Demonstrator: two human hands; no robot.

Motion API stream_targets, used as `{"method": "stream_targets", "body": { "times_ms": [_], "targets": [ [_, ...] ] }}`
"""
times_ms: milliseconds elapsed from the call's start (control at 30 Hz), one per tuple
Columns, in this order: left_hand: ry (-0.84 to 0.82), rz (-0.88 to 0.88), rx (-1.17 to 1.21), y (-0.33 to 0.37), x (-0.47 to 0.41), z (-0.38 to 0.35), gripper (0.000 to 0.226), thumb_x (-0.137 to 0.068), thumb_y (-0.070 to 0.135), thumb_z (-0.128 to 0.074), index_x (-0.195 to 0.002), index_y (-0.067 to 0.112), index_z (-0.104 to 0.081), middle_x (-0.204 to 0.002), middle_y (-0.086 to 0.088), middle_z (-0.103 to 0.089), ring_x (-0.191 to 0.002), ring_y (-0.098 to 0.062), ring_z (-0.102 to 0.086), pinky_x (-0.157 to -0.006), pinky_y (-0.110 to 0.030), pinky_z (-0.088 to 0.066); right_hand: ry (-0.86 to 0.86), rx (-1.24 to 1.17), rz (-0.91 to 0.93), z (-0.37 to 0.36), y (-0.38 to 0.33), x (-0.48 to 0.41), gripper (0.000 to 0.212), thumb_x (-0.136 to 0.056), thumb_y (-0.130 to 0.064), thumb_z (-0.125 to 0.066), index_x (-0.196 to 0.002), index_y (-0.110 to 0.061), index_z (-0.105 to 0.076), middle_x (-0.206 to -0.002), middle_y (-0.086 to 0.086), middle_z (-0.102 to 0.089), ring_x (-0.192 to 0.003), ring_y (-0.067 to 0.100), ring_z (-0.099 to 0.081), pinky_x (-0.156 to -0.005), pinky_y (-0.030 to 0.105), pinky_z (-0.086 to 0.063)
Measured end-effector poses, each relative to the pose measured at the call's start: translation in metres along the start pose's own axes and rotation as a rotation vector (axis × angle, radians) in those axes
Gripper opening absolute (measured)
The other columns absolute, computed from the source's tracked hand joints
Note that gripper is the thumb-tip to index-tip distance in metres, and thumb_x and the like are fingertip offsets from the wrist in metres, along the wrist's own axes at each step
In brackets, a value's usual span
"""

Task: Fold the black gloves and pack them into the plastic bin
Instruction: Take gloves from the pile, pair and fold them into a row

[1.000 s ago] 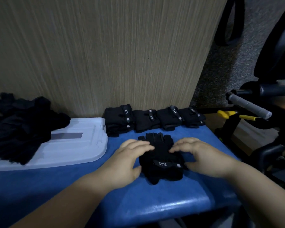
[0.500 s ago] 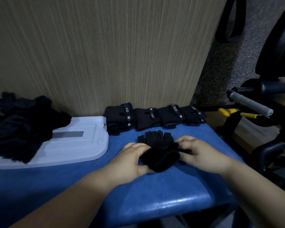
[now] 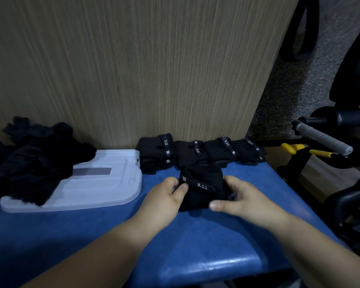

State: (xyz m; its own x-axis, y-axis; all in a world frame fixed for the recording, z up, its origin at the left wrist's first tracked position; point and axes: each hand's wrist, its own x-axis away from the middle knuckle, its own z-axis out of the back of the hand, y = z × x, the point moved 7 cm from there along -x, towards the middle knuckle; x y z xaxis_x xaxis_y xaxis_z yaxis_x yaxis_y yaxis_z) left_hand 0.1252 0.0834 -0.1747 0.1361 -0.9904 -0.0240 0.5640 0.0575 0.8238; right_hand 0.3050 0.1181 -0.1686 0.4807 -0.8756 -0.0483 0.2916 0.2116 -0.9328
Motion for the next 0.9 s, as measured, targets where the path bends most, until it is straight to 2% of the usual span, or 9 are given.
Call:
{"method": "stream_targets", "body": {
  "times_ms": [133, 333, 433, 533, 600, 667, 767, 833, 900],
  "targets": [
    [-0.031, 0.046, 0.104, 0.0, 0.002, -0.003, 0.018, -0.093, 0.039, -0.053, -0.106, 0.027, -0.056, -0.083, 0.01, -0.065, -0.08, -0.006, -0.061, -0.067, -0.023, -0.045, 0.159, 0.018, -0.036, 0.002, 0.006, -0.007, 0.009, -0.086, -0.02, -0.068, -0.095, -0.018, -0.07, -0.093, -0.006, -0.074, -0.092, 0.009, -0.067, -0.081, 0.02, -0.052],
    [-0.068, 0.071, 0.141, -0.006, 0.0, -0.005, 0.036, -0.087, 0.037, -0.062, -0.121, 0.027, -0.052, -0.076, 0.009, -0.068, -0.076, -0.005, -0.066, -0.069, -0.021, -0.049, 0.198, 0.125, -0.117, 0.004, 0.012, -0.009, 0.033, -0.086, -0.04, -0.065, -0.083, -0.008, -0.071, -0.081, -0.002, -0.073, -0.077, 0.009, -0.064, -0.079, 0.038, -0.052],
    [-0.055, 0.06, 0.131, -0.007, -0.001, -0.004, 0.041, -0.094, 0.032, -0.056, -0.132, 0.025, -0.044, -0.063, 0.007, -0.055, -0.053, 0.002, -0.052, -0.049, -0.011, -0.037, 0.243, 0.187, -0.147, 0.006, 0.012, -0.009, 0.056, -0.086, -0.049, -0.062, -0.072, 0.004, -0.055, -0.06, 0.001, -0.048, -0.059, 0.012, -0.044, -0.059, 0.032, -0.038],
    [-0.025, 0.053, 0.099, -0.008, -0.001, -0.002, 0.042, -0.098, 0.031, -0.048, -0.137, 0.028, -0.037, -0.07, -0.001, -0.055, -0.066, -0.006, -0.052, -0.053, -0.016, -0.037, 0.297, 0.269, -0.175, 0.009, 0.013, -0.01, 0.053, -0.089, -0.045, -0.061, -0.059, -0.006, -0.041, -0.048, -0.006, -0.033, -0.048, 0.011, -0.033, -0.049, 0.025, -0.029],
    [-0.014, 0.033, 0.064, -0.009, -0.002, -0.003, 0.039, -0.099, 0.029, -0.045, -0.137, 0.029, -0.035, -0.06, 0.004, -0.05, -0.055, -0.004, -0.046, -0.05, -0.017, -0.036, 0.326, 0.333, -0.177, 0.011, 0.013, -0.01, 0.035, -0.089, -0.043, -0.062, -0.068, -0.017, -0.052, -0.047, -0.008, -0.04, -0.049, 0.01, -0.042, -0.05, 0.024, -0.035],
    [0.002, -0.013, 0.008, -0.007, -0.002, -0.004, 0.039, -0.099, 0.028, -0.045, -0.136, 0.027, -0.034, -0.054, 0.009, -0.045, -0.048, -0.003, -0.043, -0.049, -0.018, -0.037, 0.334, 0.389, -0.205, 0.011, 0.012, -0.009, 0.018, -0.088, -0.042, -0.062, -0.097, -0.028, -0.054, -0.046, -0.007, -0.045, -0.052, 0.009, -0.049, -0.053, 0.024, -0.037],
    [0.088, -0.098, -0.116, 0.0, 0.003, -0.001, 0.042, -0.098, 0.027, -0.047, -0.137, 0.024, -0.034, -0.087, 0.012, -0.056, -0.082, -0.004, -0.054, -0.073, -0.019, -0.043, 0.34, 0.522, -0.177, 0.009, 0.005, -0.005, 0.043, -0.09, -0.04, -0.06, -0.127, -0.032, -0.04, -0.053, -0.008, -0.051, -0.063, 0.007, -0.054, -0.059, 0.026, -0.039],
    [0.182, -0.19, -0.192, 0.007, 0.009, 0.004, 0.045, -0.097, 0.026, -0.047, -0.14, 0.023, -0.034, -0.127, 0.01, -0.044, -0.116, -0.009, -0.043, -0.096, -0.015, -0.032, 0.377, 0.628, -0.085, 0.008, -0.005, -0.002, 0.054, -0.089, -0.037, -0.06, -0.136, -0.031, -0.034, -0.081, -0.011, -0.058, -0.089, 0.011, -0.057, -0.076, 0.028, -0.045],
    [0.186, -0.331, -0.273, 0.019, 0.015, 0.004, 0.047, -0.098, 0.025, -0.046, -0.142, 0.027, -0.033, -0.145, 0.016, -0.027, -0.134, -0.005, -0.025, -0.108, -0.015, -0.017, 0.383, 0.691, 0.019, 0.005, -0.012, 0.0, 0.06, -0.089, -0.031, -0.061, -0.141, -0.032, -0.031, -0.114, -0.01, -0.051, -0.117, 0.012, -0.046, -0.095, 0.025, -0.038]
  ]
}}
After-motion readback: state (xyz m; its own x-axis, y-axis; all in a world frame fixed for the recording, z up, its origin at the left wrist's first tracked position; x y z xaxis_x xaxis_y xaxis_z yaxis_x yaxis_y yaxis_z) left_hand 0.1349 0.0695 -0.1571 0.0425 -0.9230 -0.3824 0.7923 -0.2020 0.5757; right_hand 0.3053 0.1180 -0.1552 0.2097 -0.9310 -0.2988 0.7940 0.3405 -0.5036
